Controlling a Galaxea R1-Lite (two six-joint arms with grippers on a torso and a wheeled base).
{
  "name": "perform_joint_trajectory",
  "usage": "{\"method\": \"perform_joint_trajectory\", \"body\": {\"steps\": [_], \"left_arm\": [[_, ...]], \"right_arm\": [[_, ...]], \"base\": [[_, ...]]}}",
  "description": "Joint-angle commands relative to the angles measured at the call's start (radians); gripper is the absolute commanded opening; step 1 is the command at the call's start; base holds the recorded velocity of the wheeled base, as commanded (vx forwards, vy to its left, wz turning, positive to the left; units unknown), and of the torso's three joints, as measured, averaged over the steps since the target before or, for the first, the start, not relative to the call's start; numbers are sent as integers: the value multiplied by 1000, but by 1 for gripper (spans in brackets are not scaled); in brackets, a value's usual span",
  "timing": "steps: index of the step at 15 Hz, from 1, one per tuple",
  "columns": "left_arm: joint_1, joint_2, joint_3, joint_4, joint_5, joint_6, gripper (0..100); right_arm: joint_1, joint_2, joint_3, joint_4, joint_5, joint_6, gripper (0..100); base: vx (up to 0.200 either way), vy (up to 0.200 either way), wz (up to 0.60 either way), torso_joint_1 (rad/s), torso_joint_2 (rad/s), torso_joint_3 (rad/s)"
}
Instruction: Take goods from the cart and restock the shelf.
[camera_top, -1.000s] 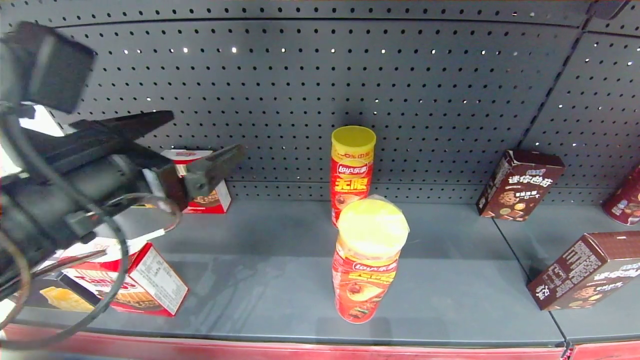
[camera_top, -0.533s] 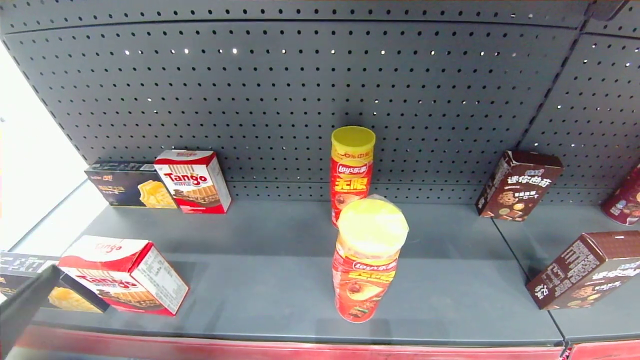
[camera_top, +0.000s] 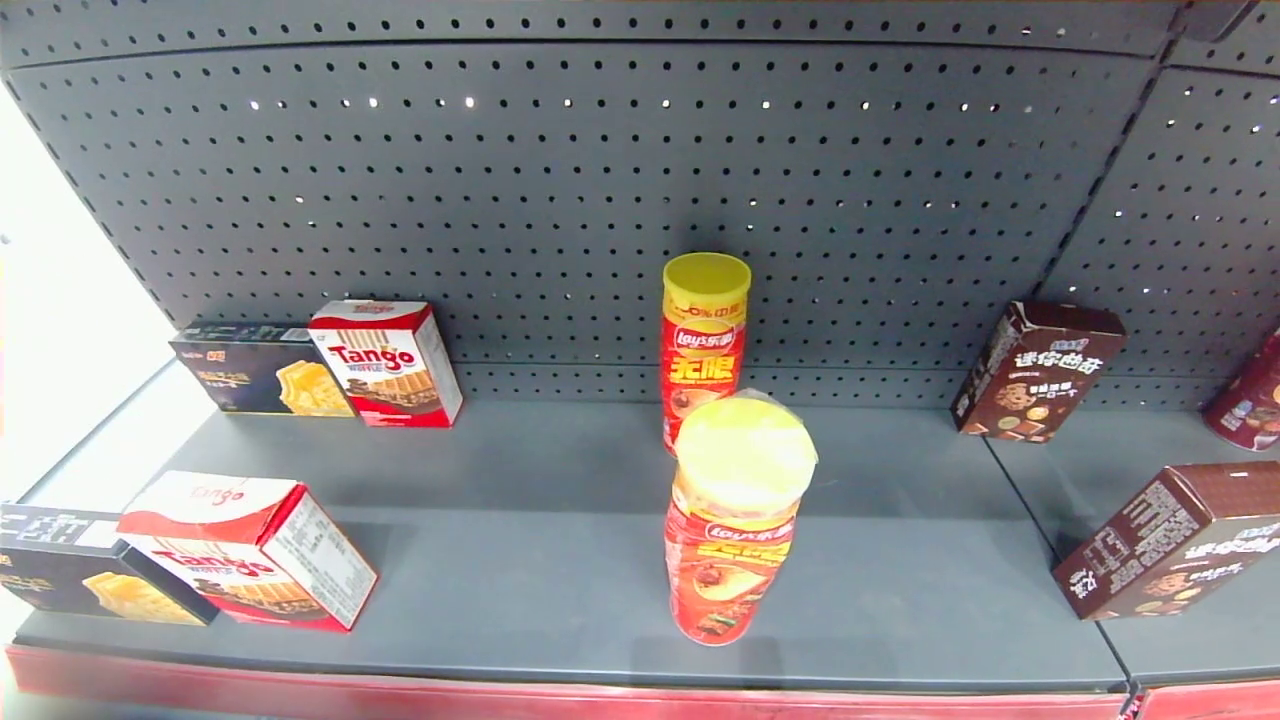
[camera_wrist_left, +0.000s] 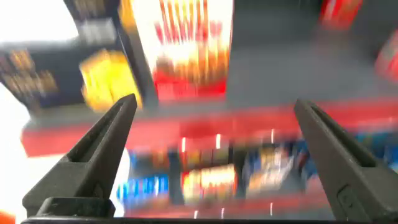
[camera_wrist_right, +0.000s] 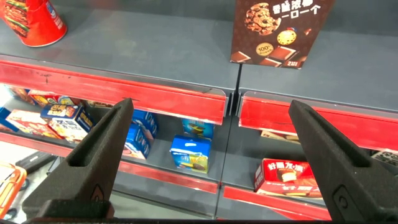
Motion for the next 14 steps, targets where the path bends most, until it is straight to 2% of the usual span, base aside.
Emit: {"method": "perform_joint_trajectory", "body": {"steps": [1,2,3,4,8,10,11,12,13,14], "left_arm": [[-132,-35,6,5,-4,-10,100],[-77,-49,6,5,-4,-13,100],[-35,-75,6,5,12,-32,100],[-58,-88,6,5,10,-59,100],[-72,-113,6,5,2,-67,100],[-72,-113,6,6,9,-95,100],[-71,-113,6,14,76,-52,100],[-71,-113,6,68,233,22,100],[-71,-113,2,89,254,13,100],[-71,-113,2,81,228,13,100]], "right_arm": [[0,2,0,-1,0,0,100],[0,2,0,-1,0,0,100],[0,2,0,-1,0,0,100],[0,2,0,-1,0,-1,100],[0,2,0,-1,0,0,100],[0,2,0,-1,0,-1,100],[0,2,0,-1,0,-1,100],[0,2,0,-1,0,-1,100],[0,2,0,-1,0,-1,100],[0,2,0,-1,0,0,100]], "base": [[0,0,0,0,0,0],[0,0,0,0,0,0],[0,0,0,0,0,0],[0,0,0,0,0,0],[0,0,0,0,0,0],[0,0,0,0,0,0],[0,0,0,0,0,0],[0,0,0,0,0,0],[0,0,0,0,0,0],[0,0,0,0,0,0]]}}
